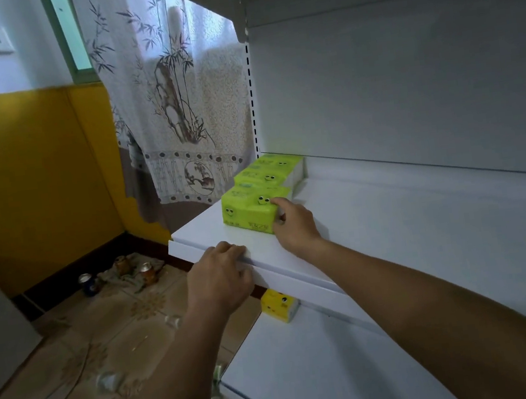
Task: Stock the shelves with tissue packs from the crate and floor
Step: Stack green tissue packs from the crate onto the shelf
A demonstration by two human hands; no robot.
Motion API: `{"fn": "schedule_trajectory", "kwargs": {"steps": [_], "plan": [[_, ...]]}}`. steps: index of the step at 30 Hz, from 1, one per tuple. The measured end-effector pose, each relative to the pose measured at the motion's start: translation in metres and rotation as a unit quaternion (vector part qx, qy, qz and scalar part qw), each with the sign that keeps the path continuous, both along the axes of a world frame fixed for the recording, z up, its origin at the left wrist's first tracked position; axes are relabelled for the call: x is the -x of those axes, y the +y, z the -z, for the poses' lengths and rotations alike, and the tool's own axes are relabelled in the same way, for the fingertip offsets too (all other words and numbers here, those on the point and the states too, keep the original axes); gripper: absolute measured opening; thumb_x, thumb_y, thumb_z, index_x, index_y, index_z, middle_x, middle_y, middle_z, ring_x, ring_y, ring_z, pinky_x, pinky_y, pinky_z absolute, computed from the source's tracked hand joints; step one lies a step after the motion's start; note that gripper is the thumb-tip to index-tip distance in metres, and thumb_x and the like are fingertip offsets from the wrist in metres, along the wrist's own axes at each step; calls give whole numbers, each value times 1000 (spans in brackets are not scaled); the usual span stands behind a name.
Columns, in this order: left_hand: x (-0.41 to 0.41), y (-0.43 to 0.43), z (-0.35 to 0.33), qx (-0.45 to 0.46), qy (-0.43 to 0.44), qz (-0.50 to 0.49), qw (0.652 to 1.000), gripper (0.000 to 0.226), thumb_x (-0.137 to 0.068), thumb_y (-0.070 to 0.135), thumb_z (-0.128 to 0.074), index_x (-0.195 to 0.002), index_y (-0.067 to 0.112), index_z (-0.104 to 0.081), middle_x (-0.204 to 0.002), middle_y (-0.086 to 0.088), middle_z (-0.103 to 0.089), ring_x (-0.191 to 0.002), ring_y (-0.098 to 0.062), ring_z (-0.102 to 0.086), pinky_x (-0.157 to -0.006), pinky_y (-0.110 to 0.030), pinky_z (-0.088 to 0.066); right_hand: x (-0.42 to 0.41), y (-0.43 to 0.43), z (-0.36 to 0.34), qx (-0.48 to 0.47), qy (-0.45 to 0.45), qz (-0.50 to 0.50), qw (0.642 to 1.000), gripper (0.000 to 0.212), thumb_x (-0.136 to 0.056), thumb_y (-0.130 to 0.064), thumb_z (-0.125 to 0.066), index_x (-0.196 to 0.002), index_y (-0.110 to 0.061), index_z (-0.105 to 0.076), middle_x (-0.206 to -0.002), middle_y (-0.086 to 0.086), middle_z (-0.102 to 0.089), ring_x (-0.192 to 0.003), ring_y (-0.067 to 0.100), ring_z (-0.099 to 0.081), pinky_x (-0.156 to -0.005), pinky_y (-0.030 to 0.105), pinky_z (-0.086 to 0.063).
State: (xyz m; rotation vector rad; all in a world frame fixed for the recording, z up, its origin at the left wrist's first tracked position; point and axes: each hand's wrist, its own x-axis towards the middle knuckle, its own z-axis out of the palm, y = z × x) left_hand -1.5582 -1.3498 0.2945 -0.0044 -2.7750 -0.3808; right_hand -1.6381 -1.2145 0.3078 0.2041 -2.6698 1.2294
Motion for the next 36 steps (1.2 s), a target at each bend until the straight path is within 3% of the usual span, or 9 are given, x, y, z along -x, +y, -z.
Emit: {"fn": "schedule_trajectory", "kwargs": {"steps": [5, 9, 16, 19, 25, 27, 30, 36], "plan": [[4, 2, -7, -15, -5, -12, 1000, 42, -80, 21, -49, -120, 25, -59, -119, 5, -56, -114, -17, -48, -79, -31, -44, 4, -4, -2, -34, -10, -27, 999, 49, -96, -10, -35, -143, -24, -35, -133, 22, -39, -120, 37, -45, -100, 31, -36], [3, 3, -5, -25, -3, -11, 1000, 43, -78, 18, -50, -120, 24, -59, -117, 6, -56, -113, -17, -47, -77, -34, -46, 8, -5, -5, -35, -14, -60, 997, 51, -94, -6, -34, -143, -22, -36, -146, 13, -33, -129, 32, -38, -104, 32, -36], [7, 2, -8, -2, -33, -14, 999, 42, -77, 20, -54, -119, 24, -58, -113, 5, -55, -109, -18, -46, -73, -33, -45, 10, -13, -1, -78, -8, -69, 995, 55, -94, -18, -46, -146, -26, -28, -147, 12, -29, -130, 31, -38, -104, 35, -35], [8, 3, -9, 17, -44, -16, 999, 42, -77, 21, -55, -119, 24, -57, -113, 5, -54, -109, -18, -46, -70, -31, -41, 13, -17, -2, -93, -9, -52, 994, 53, -97, -20, -42, -146, -28, -26, -150, 9, -26, -130, 31, -38, -103, 37, -36], [4, -2, -20, 17, -121, 10, 992, 51, -80, 22, -53, -131, 28, -48, -129, 7, -47, -120, -18, -45, -86, -37, -45, -1, -11, -15, -92, -60, -56, 992, 57, -98, -16, -33, -150, -28, -12, -156, 14, -14, -139, 33, -27, -110, 36, -29], [-6, 0, -25, 8, -161, 18, 987, 57, -82, 25, -51, -138, 29, -39, -142, 8, -38, -129, -18, -39, -97, -38, -40, -20, -1, -21, -82, -62, -58, 993, 58, -97, -11, -34, -150, -26, -14, -155, 13, -21, -138, 31, -29, -109, 35, -31], [-40, 8, -22, 39, -153, 28, 987, 57, -83, 35, -43, -139, 31, -36, -146, 3, -37, -135, -19, -32, -110, -41, -27, -60, 15, -23, -123, -55, -78, 988, 58, -96, -14, -39, -150, -18, -17, -151, 11, -30, -137, 28, -31, -108, 32, -29], [-134, 34, 10, -31, -168, 44, 984, 71, -70, 46, -25, -140, 36, -33, -151, 7, -29, -140, -16, -22, -113, -41, -21, -157, 44, -14, -128, -27, -65, 989, 58, -93, -17, -46, -147, -14, -25, -149, 9, -34, -137, 25, -30, -110, 32, -27]]}}
